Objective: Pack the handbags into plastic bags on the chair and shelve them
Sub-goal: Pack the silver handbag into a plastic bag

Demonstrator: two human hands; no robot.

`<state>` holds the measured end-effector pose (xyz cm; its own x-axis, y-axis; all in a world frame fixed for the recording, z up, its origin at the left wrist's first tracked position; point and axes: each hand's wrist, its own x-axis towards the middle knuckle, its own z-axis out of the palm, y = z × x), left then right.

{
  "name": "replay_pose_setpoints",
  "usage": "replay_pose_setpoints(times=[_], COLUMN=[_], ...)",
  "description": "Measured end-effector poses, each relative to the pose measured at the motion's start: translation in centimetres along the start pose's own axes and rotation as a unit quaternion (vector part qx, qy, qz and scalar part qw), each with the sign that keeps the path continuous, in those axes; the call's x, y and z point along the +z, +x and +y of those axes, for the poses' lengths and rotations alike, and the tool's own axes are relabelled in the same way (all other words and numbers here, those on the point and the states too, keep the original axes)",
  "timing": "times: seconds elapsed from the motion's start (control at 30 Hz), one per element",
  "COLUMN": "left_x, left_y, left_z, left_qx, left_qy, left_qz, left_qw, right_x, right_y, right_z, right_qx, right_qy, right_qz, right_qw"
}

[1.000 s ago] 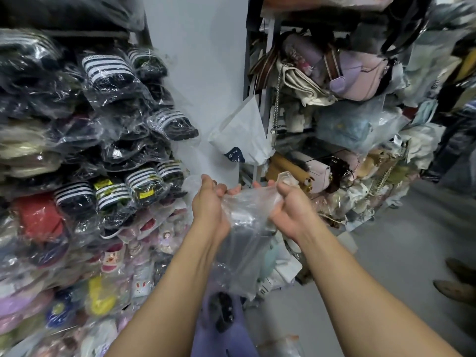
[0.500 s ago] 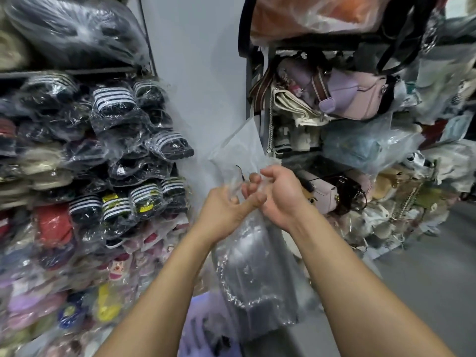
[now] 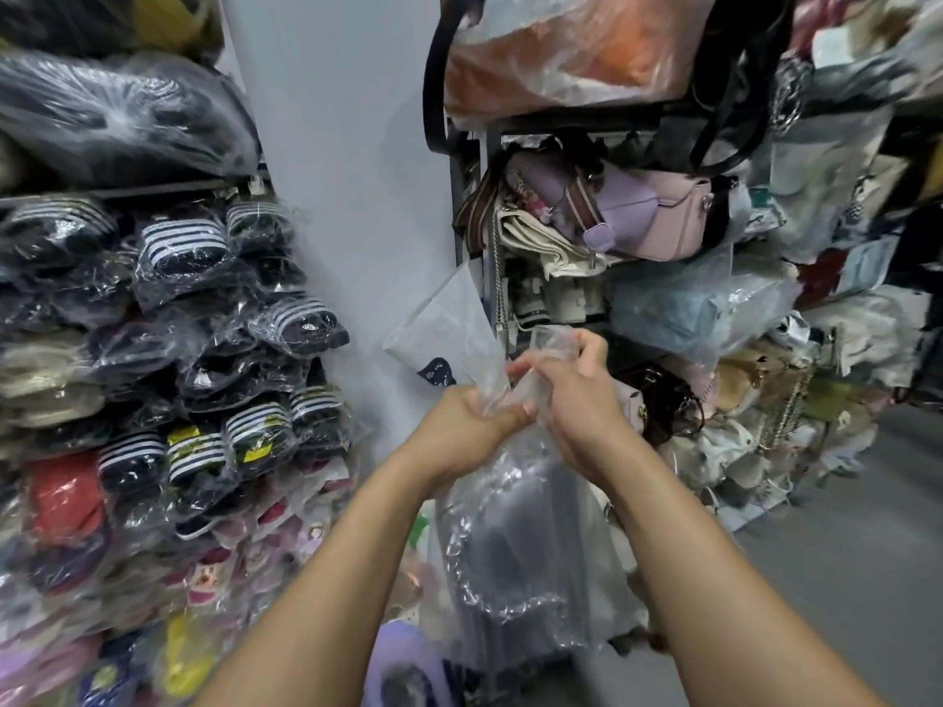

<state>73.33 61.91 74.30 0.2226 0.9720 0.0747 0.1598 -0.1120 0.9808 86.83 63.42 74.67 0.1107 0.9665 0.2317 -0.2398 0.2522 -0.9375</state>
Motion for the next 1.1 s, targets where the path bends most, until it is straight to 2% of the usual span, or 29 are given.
replay_pose_setpoints(times=[0.13, 0.27, 0.37, 0.43, 0.67, 0.7, 0.77, 0.83, 0.9, 1.0, 1.1], left_x=[-0.4, -1.9, -2.0, -2.0, -3.4, -3.8, -4.8, -5.9, -6.6, -7.2, -7.3], left_y=[0.6, 1.3, 1.3, 1.2, 0.5, 0.4, 0.5, 0.6, 0.5, 0.2, -0.3], left_z=[0.7, 1.9, 2.1, 1.7, 0.7, 0.7, 0.9, 0.7, 0.2, -0.7, -1.0], left_qx=[0.019, 0.027, 0.032, 0.036, 0.085, 0.083, 0.032, 0.005, -0.013, -0.019, -0.034], left_qy=[-0.006, 0.001, 0.029, 0.057, 0.044, 0.017, -0.130, -0.271, -0.350, -0.397, -0.481], left_qz=[-0.016, 0.002, -0.011, -0.015, 0.028, 0.055, 0.112, 0.137, 0.158, 0.180, 0.164], left_qw=[1.000, 1.000, 0.999, 0.998, 0.995, 0.995, 0.985, 0.953, 0.923, 0.900, 0.861], right_x=[-1.4, -2.7, -0.7, 0.7, 3.7, 3.9, 4.1, 4.5, 5.0, 5.9, 6.4], right_y=[-1.2, -3.2, -2.8, -2.3, -2.5, -2.3, -1.9, -2.1, -2.0, -1.6, -1.5], right_z=[0.1, 0.7, 0.5, 0.6, 1.7, 1.6, 1.3, 0.7, 0.3, -0.4, -0.7], right_qx=[0.006, -0.019, -0.026, -0.016, 0.024, 0.036, 0.085, 0.118, 0.126, 0.137, 0.145], right_qy=[-0.025, -0.171, -0.197, -0.202, -0.104, -0.048, 0.090, 0.183, 0.248, 0.297, 0.239], right_qz=[0.001, -0.093, -0.049, -0.048, 0.027, 0.039, 0.038, 0.018, 0.019, 0.044, 0.066], right_qw=[1.000, 0.981, 0.979, 0.978, 0.994, 0.997, 0.992, 0.976, 0.960, 0.944, 0.958])
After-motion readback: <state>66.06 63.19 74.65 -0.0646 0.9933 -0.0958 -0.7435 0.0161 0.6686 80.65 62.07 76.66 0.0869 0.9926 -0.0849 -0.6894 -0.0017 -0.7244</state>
